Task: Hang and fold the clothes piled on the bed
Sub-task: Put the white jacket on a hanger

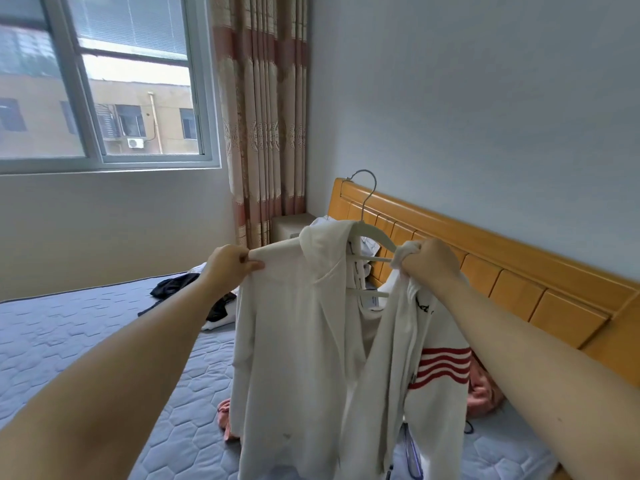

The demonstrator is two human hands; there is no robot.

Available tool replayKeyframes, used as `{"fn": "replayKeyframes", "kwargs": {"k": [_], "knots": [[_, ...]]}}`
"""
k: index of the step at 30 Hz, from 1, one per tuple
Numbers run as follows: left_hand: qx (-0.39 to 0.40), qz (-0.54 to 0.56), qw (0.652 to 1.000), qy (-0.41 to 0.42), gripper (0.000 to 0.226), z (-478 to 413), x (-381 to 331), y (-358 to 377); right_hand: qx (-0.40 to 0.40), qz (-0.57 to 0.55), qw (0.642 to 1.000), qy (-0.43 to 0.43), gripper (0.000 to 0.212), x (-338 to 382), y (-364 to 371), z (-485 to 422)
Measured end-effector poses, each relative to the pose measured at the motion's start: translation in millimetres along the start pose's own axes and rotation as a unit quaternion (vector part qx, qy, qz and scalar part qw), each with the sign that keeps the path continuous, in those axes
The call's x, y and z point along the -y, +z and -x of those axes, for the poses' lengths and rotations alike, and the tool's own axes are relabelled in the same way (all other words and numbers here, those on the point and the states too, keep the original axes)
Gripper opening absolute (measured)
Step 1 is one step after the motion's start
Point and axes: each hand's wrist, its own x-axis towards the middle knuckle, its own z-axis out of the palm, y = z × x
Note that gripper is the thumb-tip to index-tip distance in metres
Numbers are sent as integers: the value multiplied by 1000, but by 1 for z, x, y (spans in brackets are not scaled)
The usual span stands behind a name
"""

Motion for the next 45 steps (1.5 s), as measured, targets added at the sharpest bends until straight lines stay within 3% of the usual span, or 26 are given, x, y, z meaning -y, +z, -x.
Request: {"fn": "replayKeyframes", "kwargs": {"k": [4,8,12,18,19,20,22,24,26,29,31,34,37,39,41,43,45], "knots": [[29,-42,999,18,36,4,3,5,-20,9,1000,11,24,-4,1,-3],[15,-157,987,42,28,9,1,7,-51,16,998,14,22,-5,-1,0],[-8,-272,962,-12,31,21,10,9,-77,-25,995,62,32,-9,-11,1],[225,-325,909,-129,39,5,26,28,-88,29,995,36,23,-7,-14,-3],[219,-315,916,-118,48,2,28,29,-89,44,994,35,21,-5,-12,-2],[179,-259,945,-88,55,-3,27,30,-92,60,993,36,18,-6,-9,-2],[97,-66,993,-2,58,-1,-2,27,-96,71,992,39,13,-7,-2,-1],[122,34,988,84,58,4,-43,23,-99,62,993,37,14,-6,4,-1],[168,-46,975,141,59,7,-70,25,-96,49,994,34,16,-3,8,-1],[153,-179,962,137,43,4,-82,24,-88,23,996,-1,19,0,12,3],[129,-225,954,150,33,3,-83,24,-41,10,998,-42,18,3,6,7],[61,-205,965,153,25,3,-81,28,134,24,990,-33,21,6,-16,2],[44,-219,959,175,23,5,-81,33,271,-78,951,124,36,-1,-32,-8],[46,-208,958,193,21,8,-86,37,364,-81,902,218,62,-4,-31,-10],[52,-199,955,215,19,13,-94,41,446,37,865,227,47,0,-20,-2],[76,-182,953,229,16,16,-99,45,494,176,837,160,26,3,-7,2],[118,-174,948,240,18,16,-99,46,473,190,856,88,12,2,2,-3]]}}
